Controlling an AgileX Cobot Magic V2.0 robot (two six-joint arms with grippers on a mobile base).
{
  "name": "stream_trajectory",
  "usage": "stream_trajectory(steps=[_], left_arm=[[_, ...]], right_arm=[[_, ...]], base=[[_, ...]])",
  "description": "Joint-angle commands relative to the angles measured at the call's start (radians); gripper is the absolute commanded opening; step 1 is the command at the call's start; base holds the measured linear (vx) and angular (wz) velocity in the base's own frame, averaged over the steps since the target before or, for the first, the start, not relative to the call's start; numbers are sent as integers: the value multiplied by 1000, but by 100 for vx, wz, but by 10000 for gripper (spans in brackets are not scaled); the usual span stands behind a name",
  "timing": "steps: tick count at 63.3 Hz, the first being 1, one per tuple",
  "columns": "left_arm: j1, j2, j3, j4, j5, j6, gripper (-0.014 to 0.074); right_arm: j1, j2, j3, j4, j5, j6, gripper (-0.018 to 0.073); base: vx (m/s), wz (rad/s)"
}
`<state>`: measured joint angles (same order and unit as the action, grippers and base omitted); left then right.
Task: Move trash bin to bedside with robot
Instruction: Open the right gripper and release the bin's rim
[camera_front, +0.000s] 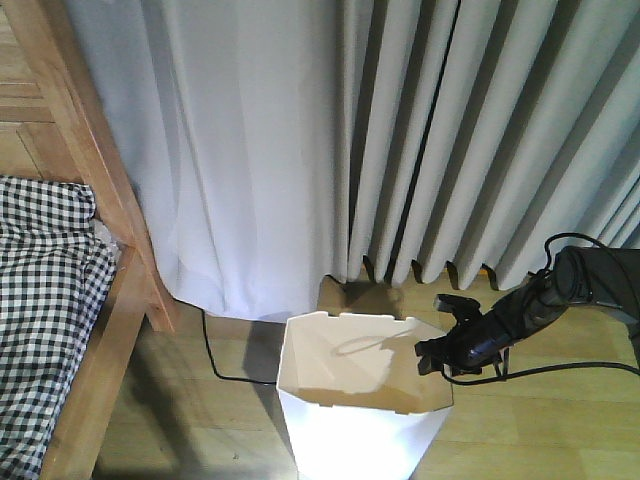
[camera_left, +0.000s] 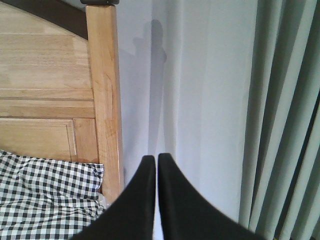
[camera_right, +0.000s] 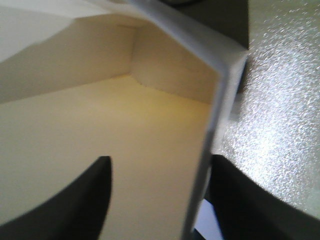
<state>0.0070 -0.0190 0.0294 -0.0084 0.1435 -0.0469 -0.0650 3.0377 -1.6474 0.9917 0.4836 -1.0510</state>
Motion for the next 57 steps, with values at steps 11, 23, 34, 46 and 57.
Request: stream_trajectory(steps=[11, 23, 34, 46, 57], left_arm=[[-3, -10, 29, -8, -73, -9, -6], [-3, -10, 29, -8, -73, -9, -6], [-3, -10, 29, -8, -73, -9, -6], [-3, -10, 29, -8, -73, -9, -6], [-3, -10, 29, -8, -73, -9, -6]], right_arm=[[-4, -89, -9, -52, 83, 18, 499], [-4, -126, -9, -233, 86, 131, 499], [-5, -180, -9, -417, 82, 270, 499], [-57, -250, 1, -470, 108, 330, 499], [-155, -336, 69, -495, 103, 354, 466]], base=[[0, 0], [0, 0], [0, 0], [0, 0], [0, 0]])
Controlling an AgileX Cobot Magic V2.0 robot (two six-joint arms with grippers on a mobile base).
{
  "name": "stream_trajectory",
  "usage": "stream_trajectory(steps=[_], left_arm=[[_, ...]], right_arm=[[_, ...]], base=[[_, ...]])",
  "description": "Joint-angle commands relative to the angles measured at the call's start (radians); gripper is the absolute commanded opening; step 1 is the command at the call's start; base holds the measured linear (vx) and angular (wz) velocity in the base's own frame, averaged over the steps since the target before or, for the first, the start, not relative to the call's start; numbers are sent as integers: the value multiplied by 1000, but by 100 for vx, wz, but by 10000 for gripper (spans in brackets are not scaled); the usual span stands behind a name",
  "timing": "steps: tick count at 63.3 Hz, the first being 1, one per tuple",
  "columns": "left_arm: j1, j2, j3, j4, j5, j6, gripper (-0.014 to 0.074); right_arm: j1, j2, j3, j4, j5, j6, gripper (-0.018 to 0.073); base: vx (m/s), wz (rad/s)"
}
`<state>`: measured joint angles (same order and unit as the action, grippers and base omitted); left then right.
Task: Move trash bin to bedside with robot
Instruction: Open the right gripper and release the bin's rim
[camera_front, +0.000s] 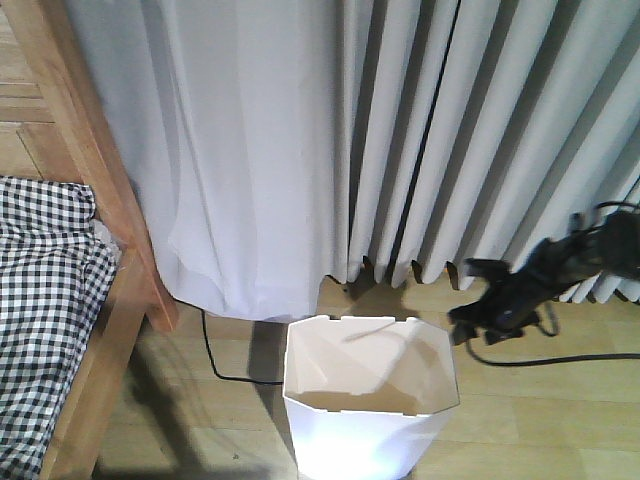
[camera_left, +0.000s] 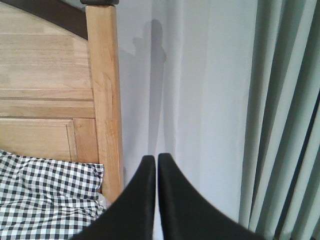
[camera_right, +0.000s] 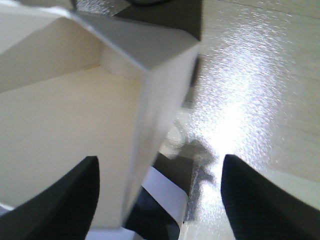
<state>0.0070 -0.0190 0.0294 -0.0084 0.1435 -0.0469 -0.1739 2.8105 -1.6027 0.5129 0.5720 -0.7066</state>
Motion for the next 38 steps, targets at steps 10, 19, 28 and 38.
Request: stream_trajectory(steps=[10, 19, 28, 38], left_arm=[[-3, -10, 29, -8, -73, -9, -6], [-3, -10, 29, -8, -73, -9, -6], [-3, -10, 29, -8, -73, -9, -6], [-3, -10, 29, -8, -73, -9, -6]], right_arm=[[-106, -229, 130, -50, 22, 9, 440], [-116, -383, 220, -135, 23, 12, 439], [-116, -560, 277, -234, 32, 92, 436], [-112, -772, 277, -344, 103, 209, 435]], base=[[0, 0], [0, 0], [0, 0], [0, 0]])
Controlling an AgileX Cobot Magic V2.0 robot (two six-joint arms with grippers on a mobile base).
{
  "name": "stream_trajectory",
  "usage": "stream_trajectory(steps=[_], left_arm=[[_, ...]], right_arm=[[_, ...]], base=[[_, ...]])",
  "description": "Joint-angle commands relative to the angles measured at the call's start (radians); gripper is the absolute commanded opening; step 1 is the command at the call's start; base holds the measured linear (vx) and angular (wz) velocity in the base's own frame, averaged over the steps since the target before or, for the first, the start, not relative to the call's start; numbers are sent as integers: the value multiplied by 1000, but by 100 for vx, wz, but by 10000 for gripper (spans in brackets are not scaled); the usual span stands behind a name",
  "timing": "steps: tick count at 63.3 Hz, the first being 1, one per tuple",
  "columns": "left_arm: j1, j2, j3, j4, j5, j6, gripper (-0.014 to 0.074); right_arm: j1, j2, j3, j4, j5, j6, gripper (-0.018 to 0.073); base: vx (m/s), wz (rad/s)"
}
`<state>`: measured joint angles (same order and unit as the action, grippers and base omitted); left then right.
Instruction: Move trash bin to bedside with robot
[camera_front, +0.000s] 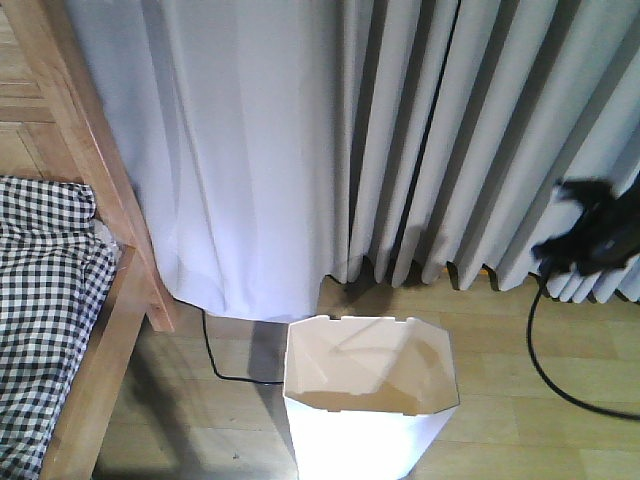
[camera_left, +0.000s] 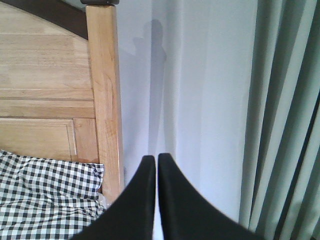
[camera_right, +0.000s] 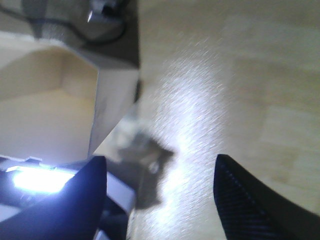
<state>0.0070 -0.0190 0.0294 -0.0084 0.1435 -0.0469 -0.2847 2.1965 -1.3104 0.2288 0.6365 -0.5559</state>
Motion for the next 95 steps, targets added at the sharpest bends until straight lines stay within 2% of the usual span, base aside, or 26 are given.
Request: stream_trajectory(steps=[1, 24, 39, 52, 68, 73, 81, 89, 95], left_arm=[[-3, -10, 29, -8, -73, -9, -6], [-3, -10, 29, -8, -73, -9, -6], [-3, -10, 29, -8, -73, -9, -6], [-3, -10, 29, -8, -73, -9, -6], [-3, -10, 29, -8, -73, -9, -6], [-3, -10, 29, -8, -73, -9, -6], [-3, -10, 29, -8, -73, -9, -6], [-3, -10, 29, -8, -73, -9, -6], [-3, -10, 29, -8, -73, -9, -6]], right_arm=[[-1, -177, -15, -71, 44, 65, 435], [0, -636, -15, -95, 91, 121, 434], [0, -887, -15, -42, 101, 125, 416], [7, -1046, 3, -33, 97, 153, 398], [172, -1345, 370, -102, -154, 104, 398], [172, -1472, 477, -96, -208, 120, 398], [171, -1672, 646, -92, -271, 222, 398], [188, -1843, 784, -90, -260, 271, 398], [212, -1969, 883, -54, -252, 281, 384]], base=[[0, 0], [0, 0], [0, 0], [0, 0], [0, 0], [0, 0], [0, 0], [0, 0], [0, 0]])
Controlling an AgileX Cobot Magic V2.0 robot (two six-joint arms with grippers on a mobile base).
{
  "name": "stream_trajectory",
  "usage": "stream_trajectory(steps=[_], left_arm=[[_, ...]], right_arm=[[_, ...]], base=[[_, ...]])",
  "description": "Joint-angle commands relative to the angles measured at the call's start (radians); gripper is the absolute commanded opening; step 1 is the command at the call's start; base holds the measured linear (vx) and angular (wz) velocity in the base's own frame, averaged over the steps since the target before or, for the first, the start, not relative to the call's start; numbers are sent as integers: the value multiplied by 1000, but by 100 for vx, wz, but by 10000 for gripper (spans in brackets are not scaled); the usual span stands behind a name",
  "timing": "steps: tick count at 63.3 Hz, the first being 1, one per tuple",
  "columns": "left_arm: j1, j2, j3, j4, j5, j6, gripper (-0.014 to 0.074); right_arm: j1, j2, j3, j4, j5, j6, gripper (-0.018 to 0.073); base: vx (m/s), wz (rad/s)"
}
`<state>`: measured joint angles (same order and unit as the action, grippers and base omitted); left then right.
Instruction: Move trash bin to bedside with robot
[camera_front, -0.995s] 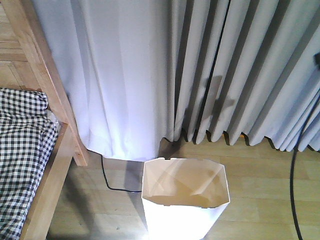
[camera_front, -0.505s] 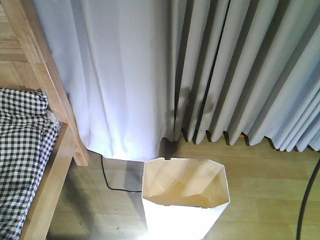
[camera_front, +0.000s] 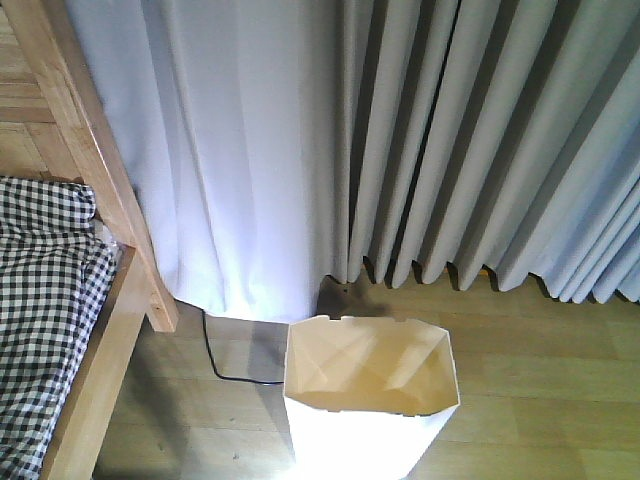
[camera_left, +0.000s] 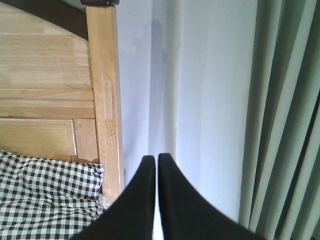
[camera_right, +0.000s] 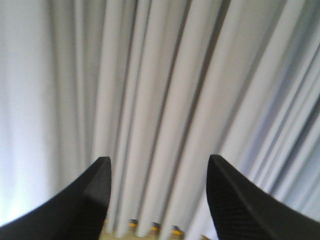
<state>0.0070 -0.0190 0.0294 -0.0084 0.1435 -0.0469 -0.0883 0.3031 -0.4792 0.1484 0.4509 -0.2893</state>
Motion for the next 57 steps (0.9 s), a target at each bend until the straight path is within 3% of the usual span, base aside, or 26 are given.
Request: stream_trajectory(steps=[1, 9, 19, 57], left_arm=[[-3, -10, 29, -8, -73, -9, -6], [-3, -10, 29, -8, -73, -9, -6], [-3, -10, 29, -8, -73, -9, -6], [-3, -10, 29, -8, -73, -9, -6]], right_arm=[[17, -93, 63, 32, -66, 14, 379], [16, -250, 159, 40, -79, 14, 285], [16, -326, 180, 36, -72, 17, -17], [16, -323, 180, 51, -69, 32, -11]], base=[[0, 0], [0, 0], [0, 0], [0, 0]])
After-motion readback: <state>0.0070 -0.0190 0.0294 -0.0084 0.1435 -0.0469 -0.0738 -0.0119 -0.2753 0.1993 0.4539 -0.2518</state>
